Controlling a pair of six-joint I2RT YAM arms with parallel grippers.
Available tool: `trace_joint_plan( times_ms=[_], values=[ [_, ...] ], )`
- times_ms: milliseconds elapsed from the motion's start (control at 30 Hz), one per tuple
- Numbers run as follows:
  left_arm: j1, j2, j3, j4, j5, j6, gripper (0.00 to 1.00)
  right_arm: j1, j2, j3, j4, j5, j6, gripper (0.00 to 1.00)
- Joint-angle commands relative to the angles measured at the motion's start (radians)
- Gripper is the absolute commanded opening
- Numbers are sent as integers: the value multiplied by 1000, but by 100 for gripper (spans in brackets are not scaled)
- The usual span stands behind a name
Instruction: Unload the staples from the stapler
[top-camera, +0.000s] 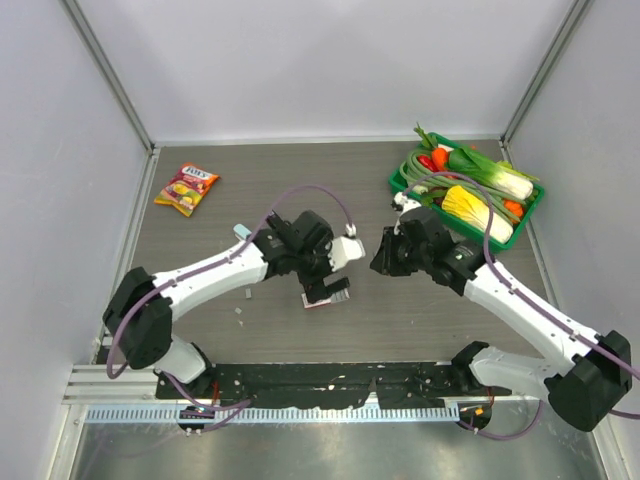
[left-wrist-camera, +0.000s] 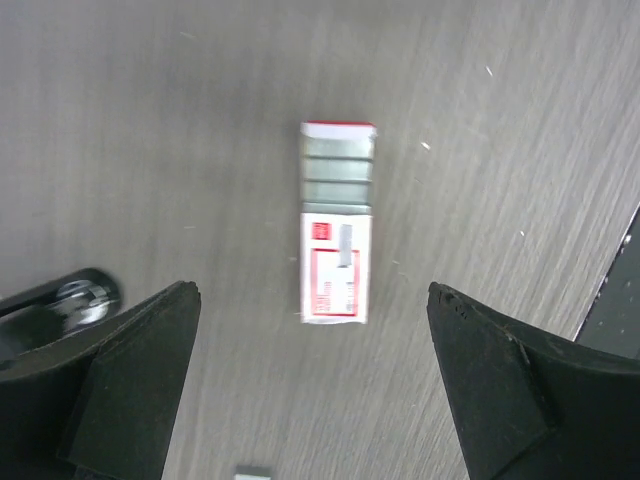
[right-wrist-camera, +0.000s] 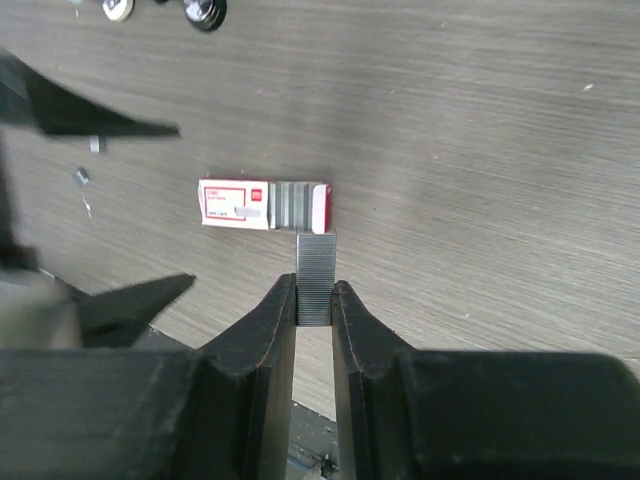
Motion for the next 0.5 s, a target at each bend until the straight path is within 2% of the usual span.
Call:
trace_joint_plan(
  times_ms=[0, 133, 267, 333, 467],
  values=[
    [111, -77, 167, -135, 96, -60, 100, 73, 51, 2, 77, 12, 27, 17],
    [291, -101, 273, -222, 110, -79, 100, 178, 144, 1, 128, 10, 51, 16],
    [432, -82, 338, -397, 170, -77, 100, 222, 244, 11, 189, -11, 57, 16],
    [508, -90, 312, -419, 200, -77, 100, 235, 299, 25, 195, -19, 50, 16],
    [578, -162, 209, -364, 216, -83, 100, 258, 367, 38, 208, -27, 21, 15]
  ],
)
